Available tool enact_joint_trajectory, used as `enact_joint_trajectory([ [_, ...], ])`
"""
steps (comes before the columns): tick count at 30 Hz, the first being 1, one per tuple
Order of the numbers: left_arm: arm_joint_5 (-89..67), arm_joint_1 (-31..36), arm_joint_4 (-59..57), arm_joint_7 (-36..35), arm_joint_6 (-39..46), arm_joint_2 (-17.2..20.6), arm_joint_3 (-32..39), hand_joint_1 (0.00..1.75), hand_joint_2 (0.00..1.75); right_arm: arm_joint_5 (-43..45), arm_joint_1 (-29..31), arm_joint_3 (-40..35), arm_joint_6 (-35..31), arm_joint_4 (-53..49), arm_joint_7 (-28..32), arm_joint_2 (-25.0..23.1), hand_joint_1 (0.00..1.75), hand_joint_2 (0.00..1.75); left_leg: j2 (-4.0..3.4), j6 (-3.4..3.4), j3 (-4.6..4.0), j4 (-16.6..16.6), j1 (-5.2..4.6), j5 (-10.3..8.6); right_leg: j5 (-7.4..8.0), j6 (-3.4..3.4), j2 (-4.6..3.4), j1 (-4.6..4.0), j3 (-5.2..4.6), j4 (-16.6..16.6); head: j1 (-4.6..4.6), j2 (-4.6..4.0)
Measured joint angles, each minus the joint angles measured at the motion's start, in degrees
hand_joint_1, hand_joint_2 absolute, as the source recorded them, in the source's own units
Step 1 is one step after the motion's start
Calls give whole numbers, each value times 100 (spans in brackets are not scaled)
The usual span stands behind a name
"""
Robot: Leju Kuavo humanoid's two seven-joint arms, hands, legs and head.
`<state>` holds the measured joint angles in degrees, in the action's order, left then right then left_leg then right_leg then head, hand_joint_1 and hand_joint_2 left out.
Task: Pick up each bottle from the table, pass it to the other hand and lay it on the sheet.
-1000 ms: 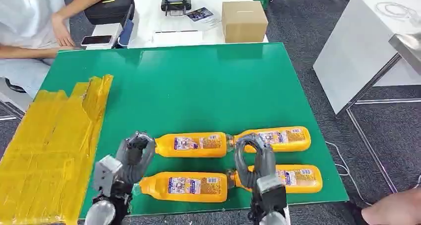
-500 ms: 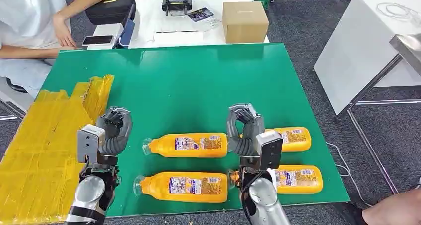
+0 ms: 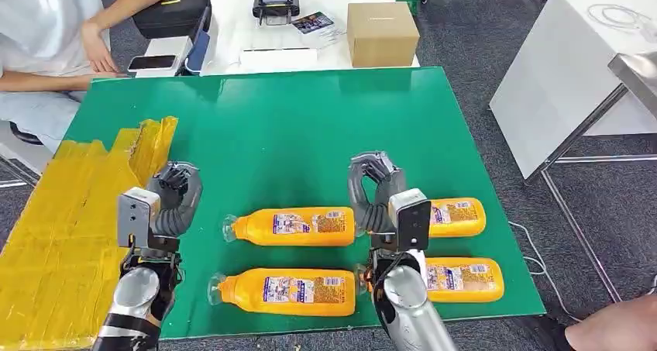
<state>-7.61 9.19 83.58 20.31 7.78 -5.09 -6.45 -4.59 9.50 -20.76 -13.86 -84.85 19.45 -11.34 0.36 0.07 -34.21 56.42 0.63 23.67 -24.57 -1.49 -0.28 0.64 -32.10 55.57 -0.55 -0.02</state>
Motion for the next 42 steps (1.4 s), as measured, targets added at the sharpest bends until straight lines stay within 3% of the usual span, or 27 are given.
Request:
enact_joint_trajectory([
  [14,0,6,-26,0,0,9,0,164,175,-2,27,-7,0,83,-2,0,157,175,0,0,-2,0,0,0,0,0,0,0,-2,0,0,0],
  [15,0,6,-31,0,0,9,0,9,175,0,27,-7,0,83,-2,0,35,175,0,0,-2,0,0,0,0,0,0,0,-2,0,0,0],
  [16,0,6,-35,0,0,11,0,0,175,0,27,-7,0,83,-2,0,0,175,0,0,-2,0,0,0,0,0,0,0,-2,0,0,0],
  [27,39,30,-63,24,135,13,35,0,175,-894,254,-166,-380,358,-277,50,0,175,-1,0,-3,0,0,-1,0,0,0,0,-3,0,0,0],
  [28,16,33,-68,35,164,13,48,0,175,-955,270,-186,-406,398,-282,50,0,0,0,0,-2,0,0,-1,0,0,0,0,-3,0,0,0],
  [29,-9,35,-70,37,188,13,52,0,175,-997,283,-192,-426,420,-284,50,0,175,0,0,-3,0,0,-1,0,0,0,0,-3,0,0,0],
  [35,-107,64,-83,68,330,11,101,0,175,-1645,466,-360,-481,756,-531,55,0,175,-1,0,-3,0,0,-1,0,0,0,0,-5,0,0,0],
  [42,-205,107,-83,68,365,-2,107,0,175,-1751,554,-407,-542,940,-529,31,0,175,-1,0,-4,0,0,-1,0,0,-1,0,-6,0,0,0],
])
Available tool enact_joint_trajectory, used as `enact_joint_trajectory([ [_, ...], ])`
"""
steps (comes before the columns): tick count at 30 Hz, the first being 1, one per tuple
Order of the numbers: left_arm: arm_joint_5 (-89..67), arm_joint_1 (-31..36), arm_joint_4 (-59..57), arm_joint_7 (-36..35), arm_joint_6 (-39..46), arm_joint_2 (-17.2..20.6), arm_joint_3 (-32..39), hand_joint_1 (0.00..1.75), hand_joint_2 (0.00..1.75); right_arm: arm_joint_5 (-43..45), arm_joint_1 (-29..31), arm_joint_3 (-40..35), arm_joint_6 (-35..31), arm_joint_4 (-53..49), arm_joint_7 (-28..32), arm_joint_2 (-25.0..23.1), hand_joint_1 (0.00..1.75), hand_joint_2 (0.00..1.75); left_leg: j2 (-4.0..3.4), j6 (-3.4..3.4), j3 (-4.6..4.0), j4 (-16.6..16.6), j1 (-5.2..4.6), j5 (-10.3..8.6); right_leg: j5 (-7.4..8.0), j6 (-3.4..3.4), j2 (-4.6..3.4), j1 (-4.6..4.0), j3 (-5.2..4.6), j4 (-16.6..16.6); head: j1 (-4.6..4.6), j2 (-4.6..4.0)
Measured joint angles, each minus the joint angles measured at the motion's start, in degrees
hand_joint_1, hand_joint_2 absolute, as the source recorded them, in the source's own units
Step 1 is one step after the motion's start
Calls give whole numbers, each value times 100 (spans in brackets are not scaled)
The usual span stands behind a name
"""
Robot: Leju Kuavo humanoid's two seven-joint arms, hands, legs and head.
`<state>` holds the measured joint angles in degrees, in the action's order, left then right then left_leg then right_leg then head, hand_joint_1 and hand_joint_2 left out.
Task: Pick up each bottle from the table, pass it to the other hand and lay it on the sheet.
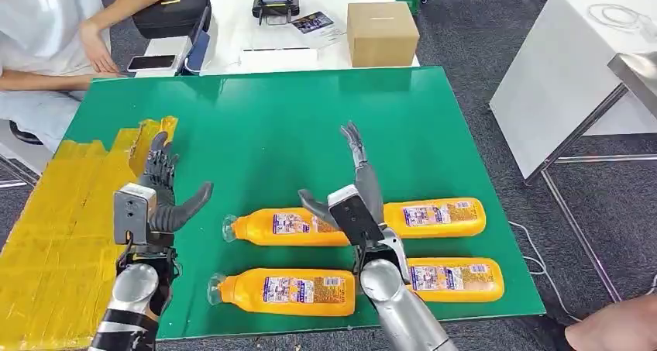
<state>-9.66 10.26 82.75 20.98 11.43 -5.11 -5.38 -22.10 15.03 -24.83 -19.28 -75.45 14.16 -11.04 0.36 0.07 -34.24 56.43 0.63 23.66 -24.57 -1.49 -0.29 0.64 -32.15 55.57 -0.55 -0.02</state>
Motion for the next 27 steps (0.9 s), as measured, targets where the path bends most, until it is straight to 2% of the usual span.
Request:
enact_joint_trajectory([
  [3,-9,4,-2,0,2,-2,0,0,175,-245,31,-2,-66,50,-50,0,0,175,0,0,0,0,0,0,0,0,0,0,0,0,0,0],
  [13,-105,70,-2,-90,-52,-68,20,0,175,-2483,510,-549,79,829,-1036,72,0,175,0,0,0,0,1,-1,0,0,0,0,0,1,0,0],
  [27,-114,93,-2,-122,-120,-140,59,0,175,-2887,708,-850,330,1371,-1211,101,0,175,0,0,-1,1,0,-1,0,0,0,0,-1,1,0,0],
])
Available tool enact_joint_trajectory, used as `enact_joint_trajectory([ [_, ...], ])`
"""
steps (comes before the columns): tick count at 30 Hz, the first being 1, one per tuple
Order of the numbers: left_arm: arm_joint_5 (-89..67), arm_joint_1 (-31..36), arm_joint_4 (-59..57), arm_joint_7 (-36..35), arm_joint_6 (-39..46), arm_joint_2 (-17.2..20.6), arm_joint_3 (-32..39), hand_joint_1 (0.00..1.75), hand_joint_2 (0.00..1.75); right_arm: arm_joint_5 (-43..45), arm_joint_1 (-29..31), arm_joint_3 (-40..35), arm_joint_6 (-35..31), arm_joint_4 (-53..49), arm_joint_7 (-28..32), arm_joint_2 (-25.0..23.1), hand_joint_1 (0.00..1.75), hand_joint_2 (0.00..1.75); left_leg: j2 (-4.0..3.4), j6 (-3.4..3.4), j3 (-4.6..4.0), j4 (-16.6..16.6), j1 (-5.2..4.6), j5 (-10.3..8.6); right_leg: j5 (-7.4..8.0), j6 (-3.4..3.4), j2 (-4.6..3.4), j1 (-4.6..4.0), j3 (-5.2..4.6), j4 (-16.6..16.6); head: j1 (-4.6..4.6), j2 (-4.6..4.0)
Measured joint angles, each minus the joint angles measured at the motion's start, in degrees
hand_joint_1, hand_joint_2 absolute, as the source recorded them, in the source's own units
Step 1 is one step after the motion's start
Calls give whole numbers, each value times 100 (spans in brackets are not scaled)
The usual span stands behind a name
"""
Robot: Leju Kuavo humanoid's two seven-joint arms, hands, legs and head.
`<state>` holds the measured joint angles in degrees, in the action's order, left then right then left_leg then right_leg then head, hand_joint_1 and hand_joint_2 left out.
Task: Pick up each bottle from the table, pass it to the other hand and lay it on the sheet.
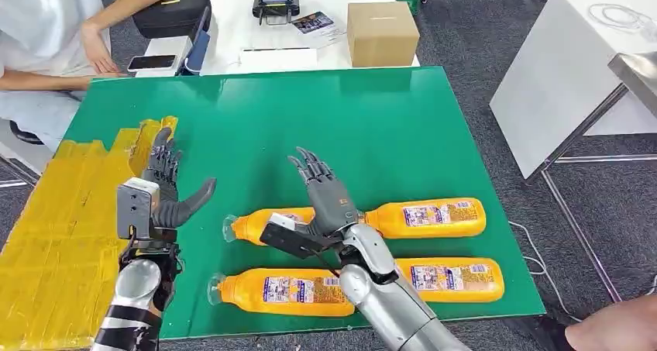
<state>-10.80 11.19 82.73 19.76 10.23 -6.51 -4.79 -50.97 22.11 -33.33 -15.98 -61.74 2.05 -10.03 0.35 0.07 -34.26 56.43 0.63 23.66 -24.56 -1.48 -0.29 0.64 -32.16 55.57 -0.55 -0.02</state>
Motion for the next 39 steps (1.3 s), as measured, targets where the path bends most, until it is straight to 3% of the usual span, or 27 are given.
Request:
enact_joint_trajectory([
  [39,0,177,-181,-2,-94,-149,83,0,175,-970,801,-470,463,1954,-457,-37,0,175,0,-1,1,2,0,-1,1,0,0,0,0,0,0,0],
])
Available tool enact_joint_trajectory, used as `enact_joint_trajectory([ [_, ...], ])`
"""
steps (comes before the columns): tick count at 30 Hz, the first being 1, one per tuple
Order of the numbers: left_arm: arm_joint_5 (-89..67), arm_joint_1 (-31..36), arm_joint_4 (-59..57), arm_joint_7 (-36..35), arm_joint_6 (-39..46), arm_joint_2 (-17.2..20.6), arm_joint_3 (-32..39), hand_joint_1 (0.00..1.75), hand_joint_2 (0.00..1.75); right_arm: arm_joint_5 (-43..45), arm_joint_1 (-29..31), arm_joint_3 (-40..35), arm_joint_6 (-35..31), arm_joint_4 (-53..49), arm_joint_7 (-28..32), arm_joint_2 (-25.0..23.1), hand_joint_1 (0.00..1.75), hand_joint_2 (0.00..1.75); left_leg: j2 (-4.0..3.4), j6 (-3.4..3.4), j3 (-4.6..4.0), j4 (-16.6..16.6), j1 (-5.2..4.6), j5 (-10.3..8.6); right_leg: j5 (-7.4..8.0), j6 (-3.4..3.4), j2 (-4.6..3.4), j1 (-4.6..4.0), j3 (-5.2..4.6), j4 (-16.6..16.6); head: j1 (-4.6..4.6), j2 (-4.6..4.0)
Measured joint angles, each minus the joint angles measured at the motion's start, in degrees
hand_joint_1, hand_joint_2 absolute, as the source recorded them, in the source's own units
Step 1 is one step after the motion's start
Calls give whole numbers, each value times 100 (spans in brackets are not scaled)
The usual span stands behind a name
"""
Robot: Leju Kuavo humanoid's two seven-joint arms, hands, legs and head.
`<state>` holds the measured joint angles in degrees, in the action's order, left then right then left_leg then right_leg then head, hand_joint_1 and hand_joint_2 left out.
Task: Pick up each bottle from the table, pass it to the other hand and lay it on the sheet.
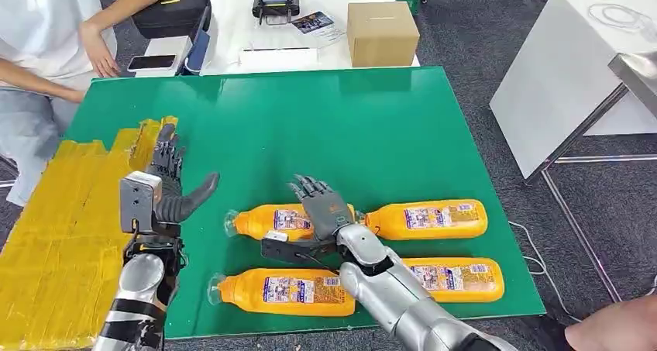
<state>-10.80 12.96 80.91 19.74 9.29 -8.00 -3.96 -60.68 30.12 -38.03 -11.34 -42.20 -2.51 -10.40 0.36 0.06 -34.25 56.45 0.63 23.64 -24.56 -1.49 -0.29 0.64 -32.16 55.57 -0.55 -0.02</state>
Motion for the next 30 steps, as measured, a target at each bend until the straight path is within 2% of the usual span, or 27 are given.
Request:
enact_joint_trajectory([
  [30,-2,53,-149,-20,-22,-55,-11,0,175,-205,281,-219,249,725,-168,2,2,175,-2,0,1,1,0,0,0,0,-1,0,-1,0,0,0],
])
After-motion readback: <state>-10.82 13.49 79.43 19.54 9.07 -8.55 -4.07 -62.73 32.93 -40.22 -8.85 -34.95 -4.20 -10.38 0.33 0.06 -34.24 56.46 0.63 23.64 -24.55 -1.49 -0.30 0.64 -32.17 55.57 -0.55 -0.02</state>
